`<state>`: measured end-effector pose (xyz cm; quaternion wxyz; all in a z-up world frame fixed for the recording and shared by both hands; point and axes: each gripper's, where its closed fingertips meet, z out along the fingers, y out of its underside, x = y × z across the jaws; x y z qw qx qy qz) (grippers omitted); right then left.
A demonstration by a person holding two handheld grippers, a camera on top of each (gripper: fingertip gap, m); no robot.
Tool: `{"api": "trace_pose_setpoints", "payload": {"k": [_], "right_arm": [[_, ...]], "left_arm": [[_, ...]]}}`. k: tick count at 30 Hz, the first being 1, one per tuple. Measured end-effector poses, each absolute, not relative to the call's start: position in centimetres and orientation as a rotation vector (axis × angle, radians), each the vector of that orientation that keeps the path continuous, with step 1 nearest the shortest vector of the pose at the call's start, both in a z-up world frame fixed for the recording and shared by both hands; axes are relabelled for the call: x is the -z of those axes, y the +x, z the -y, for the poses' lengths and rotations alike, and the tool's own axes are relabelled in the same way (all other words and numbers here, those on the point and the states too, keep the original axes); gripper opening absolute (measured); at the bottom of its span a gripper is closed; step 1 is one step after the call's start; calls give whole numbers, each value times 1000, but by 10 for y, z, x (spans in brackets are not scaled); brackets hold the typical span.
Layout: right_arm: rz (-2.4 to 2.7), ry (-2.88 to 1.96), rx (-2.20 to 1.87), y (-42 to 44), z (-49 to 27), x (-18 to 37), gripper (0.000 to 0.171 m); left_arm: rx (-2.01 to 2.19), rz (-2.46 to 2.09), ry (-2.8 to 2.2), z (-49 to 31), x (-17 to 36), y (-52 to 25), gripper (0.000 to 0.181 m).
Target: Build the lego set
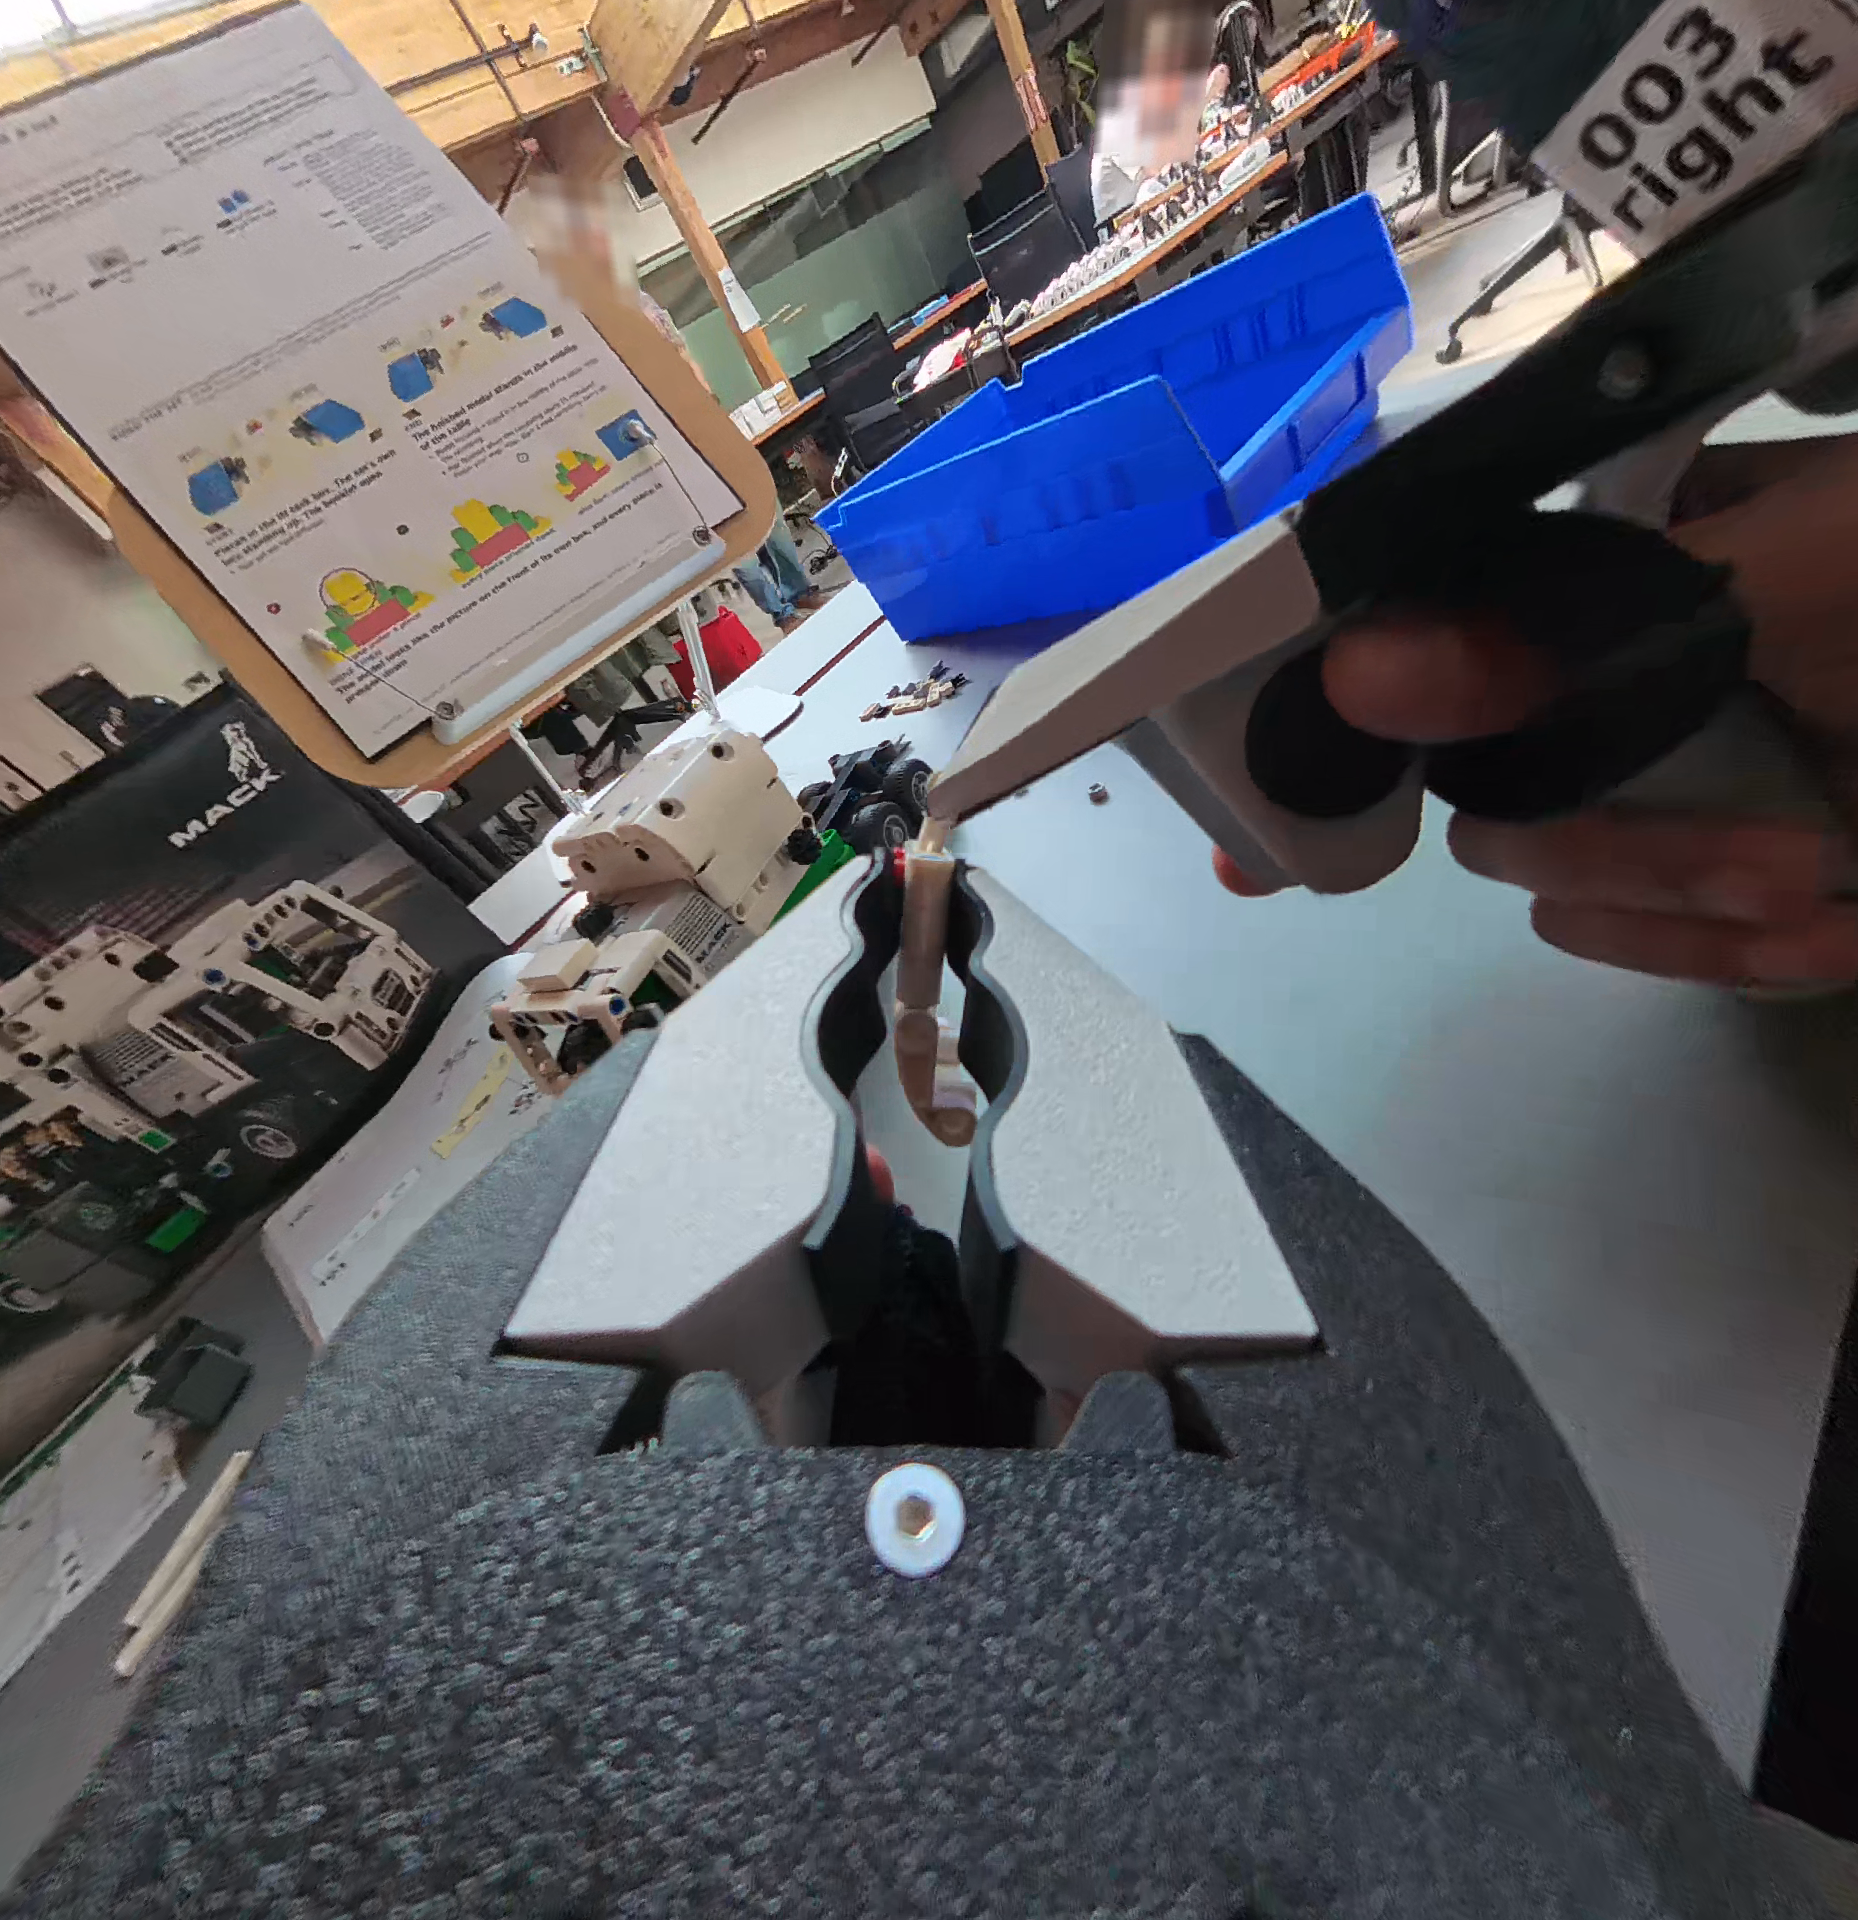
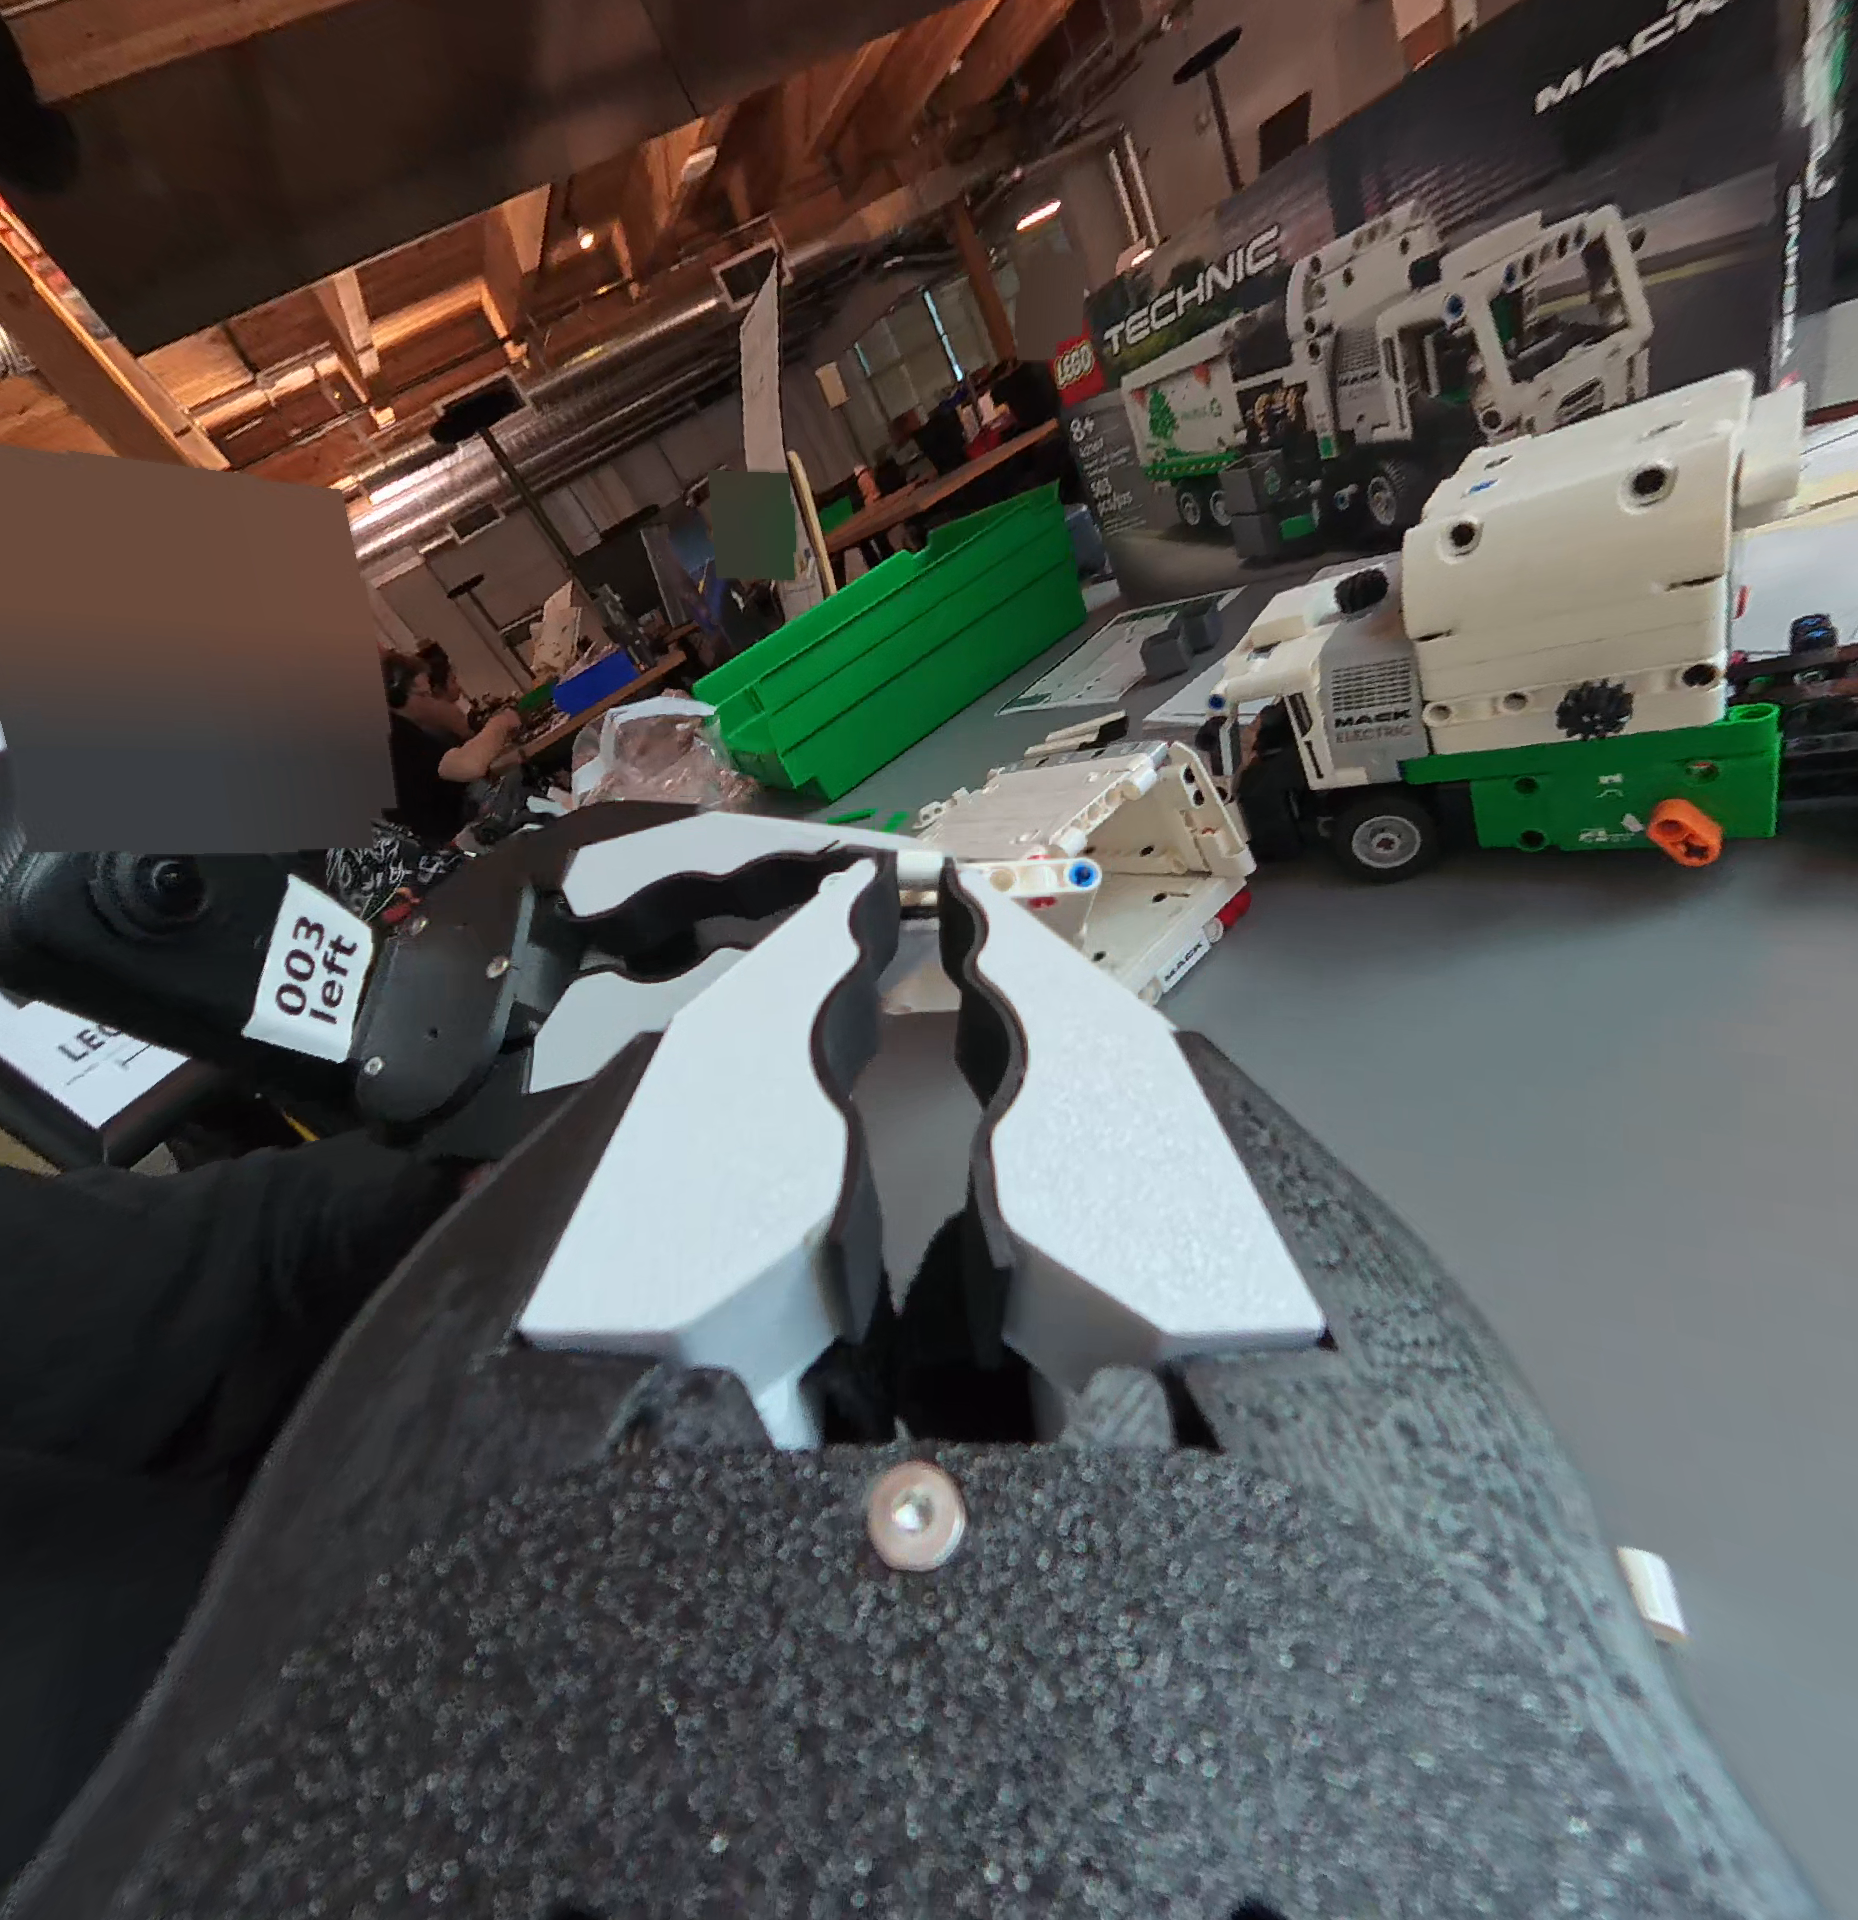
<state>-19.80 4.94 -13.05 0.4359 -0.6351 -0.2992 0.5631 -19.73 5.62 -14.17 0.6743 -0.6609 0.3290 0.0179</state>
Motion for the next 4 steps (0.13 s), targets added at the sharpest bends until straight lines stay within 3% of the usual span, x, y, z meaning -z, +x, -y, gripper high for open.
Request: {"api": "trace_pose_setpoints", "payload": {"k": [1,4], "right_arm": [[753,-1593,-1419,-198,-49,132,6],[776,-1614,-1444,-197,-47,135,6]], "left_arm": [[-51,-755,-1485,-55,143,-197,5],[-84,-793,-1479,-55,146,-197,5]]}}
